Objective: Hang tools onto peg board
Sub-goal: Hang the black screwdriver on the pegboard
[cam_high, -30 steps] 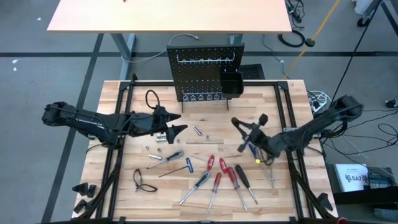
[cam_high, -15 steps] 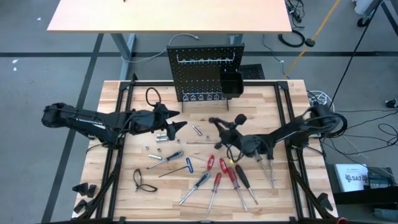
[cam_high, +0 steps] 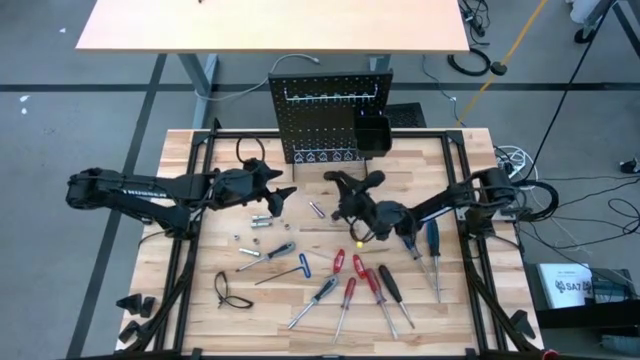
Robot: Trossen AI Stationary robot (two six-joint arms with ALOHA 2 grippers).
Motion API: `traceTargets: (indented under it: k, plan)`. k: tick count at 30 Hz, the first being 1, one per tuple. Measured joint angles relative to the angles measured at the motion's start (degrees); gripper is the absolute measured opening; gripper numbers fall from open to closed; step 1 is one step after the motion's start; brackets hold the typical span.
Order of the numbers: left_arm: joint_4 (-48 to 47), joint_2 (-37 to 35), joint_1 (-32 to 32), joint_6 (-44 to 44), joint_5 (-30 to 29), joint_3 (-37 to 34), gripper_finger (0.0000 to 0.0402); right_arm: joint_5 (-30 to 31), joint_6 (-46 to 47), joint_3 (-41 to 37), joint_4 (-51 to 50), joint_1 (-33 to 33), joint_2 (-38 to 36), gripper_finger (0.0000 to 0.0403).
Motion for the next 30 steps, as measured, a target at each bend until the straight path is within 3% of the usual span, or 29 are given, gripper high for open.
traceTargets:
  k: [11,19,23,30]
  plan:
    - [-2.83,0.0,1.0,-0.51,0.3,0.0,0.0336,3.92,4.49,1.19,0.0,-5.4,1.26,0.0048]
    - [-6.33,0.0,0.98,-0.56,1.03,0.0,0.0336,3.07,0.47,1.19,11.41,-5.18,7.59,0.0048]
    - [-7.45,0.0,0.95,-0.57,1.31,0.0,0.0336,5.88,-2.36,1.19,19.42,-5.2,10.74,0.0048]
    - [-8.68,0.0,0.97,-0.54,1.34,0.0,0.0336,6.59,2.6,1.38,19.57,-5.18,11.55,0.0048]
